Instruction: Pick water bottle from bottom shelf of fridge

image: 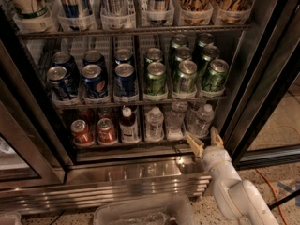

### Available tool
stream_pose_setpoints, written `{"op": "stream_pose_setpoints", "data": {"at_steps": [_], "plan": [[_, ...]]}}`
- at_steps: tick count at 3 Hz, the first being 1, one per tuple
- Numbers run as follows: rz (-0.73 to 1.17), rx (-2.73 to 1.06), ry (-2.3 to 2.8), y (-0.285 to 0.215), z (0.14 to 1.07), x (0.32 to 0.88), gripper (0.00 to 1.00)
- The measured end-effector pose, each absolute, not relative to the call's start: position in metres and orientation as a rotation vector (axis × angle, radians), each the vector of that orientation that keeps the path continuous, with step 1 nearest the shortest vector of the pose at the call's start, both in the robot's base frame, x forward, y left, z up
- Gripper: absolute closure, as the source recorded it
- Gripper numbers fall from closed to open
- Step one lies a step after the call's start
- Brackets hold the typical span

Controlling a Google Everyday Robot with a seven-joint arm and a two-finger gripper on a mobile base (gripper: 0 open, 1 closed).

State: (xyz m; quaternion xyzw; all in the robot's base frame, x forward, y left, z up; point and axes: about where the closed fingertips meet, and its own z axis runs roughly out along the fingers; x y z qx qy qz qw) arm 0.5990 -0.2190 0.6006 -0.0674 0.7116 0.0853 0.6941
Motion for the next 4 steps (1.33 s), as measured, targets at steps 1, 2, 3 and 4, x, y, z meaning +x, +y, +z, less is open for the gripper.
{"op": "stream_pose_setpoints", "data": {"at_steps": [1, 2, 3, 4], "plan": [[0.169, -0.129, 1.583, -0.224, 0.599, 0.603, 0.29], [0.161, -0.137, 1.584, -0.222, 0.597, 0.607, 0.28], [0.155, -0.148, 1.583, -0.219, 0.597, 0.614, 0.29], [0.150, -0.148, 1.577, -0.218, 0.599, 0.624, 0.29]]}}
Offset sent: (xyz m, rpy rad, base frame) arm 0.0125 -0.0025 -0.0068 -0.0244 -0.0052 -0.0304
